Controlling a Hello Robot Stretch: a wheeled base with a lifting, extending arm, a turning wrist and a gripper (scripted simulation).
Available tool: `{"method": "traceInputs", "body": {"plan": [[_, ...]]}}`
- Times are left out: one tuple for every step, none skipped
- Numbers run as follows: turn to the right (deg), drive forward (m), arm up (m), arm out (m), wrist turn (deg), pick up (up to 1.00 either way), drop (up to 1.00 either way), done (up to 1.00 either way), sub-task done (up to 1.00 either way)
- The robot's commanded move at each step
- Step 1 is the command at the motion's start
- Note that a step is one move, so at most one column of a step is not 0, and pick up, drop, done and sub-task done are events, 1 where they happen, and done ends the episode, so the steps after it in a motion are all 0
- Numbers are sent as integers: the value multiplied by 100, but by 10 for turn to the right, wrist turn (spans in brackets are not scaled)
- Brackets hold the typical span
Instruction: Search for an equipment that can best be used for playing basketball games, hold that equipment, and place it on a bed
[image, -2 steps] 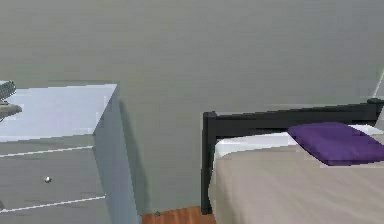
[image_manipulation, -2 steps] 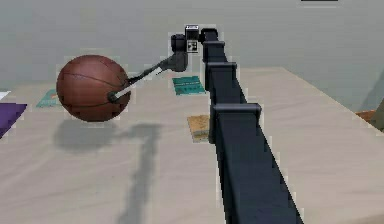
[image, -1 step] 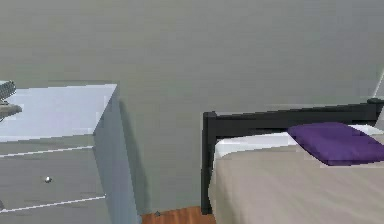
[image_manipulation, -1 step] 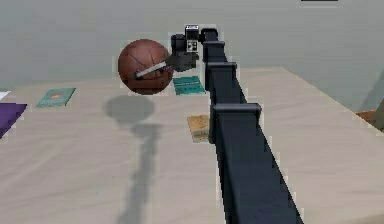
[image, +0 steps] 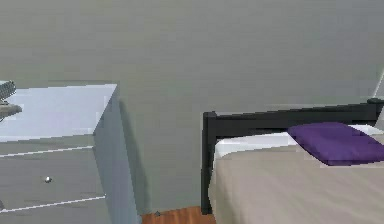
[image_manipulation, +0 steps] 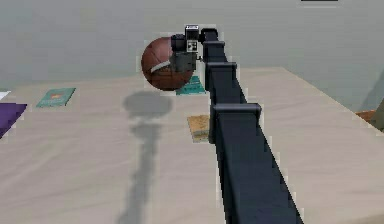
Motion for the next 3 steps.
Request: {"method": "traceInputs", "body": {"plan": [[0, 0, -4, 0, 0, 0, 0, 0, 0], [0, 0, -32, 0, 0, 0, 0, 0, 0], [0, 0, 0, 0, 0, 0, 100, 0, 0]]}}
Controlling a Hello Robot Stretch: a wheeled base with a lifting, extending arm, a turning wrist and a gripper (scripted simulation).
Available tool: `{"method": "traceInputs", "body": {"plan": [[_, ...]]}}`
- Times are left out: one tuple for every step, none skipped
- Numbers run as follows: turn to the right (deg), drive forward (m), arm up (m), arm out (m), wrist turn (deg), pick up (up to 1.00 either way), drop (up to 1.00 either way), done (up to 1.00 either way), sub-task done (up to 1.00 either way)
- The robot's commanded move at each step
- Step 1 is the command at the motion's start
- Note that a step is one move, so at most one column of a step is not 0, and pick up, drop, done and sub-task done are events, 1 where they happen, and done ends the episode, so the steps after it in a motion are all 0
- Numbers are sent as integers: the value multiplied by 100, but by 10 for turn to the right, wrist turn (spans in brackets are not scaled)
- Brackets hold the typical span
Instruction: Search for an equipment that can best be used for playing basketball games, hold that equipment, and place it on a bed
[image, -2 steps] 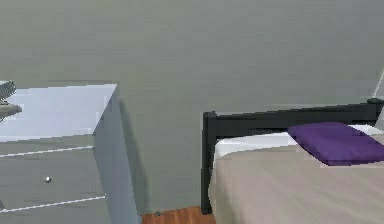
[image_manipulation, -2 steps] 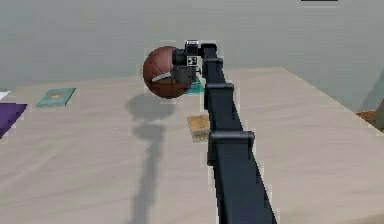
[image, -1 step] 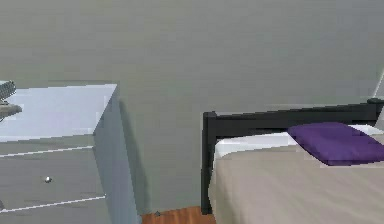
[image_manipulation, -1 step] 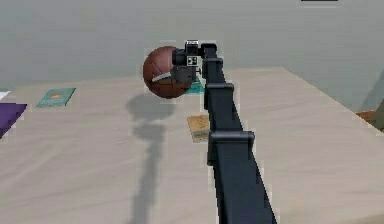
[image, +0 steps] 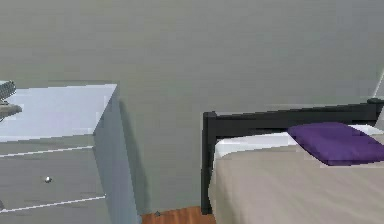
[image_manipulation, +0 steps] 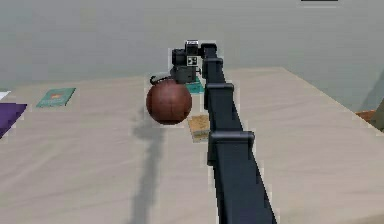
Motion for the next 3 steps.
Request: {"method": "traceInputs", "body": {"plan": [[0, 0, 4, 0, 0, 0, 0, 0, 0], [0, 0, 0, -8, 0, 0, 0, 0, 0], [0, 0, 0, 0, 0, 0, 0, 100, 0]]}}
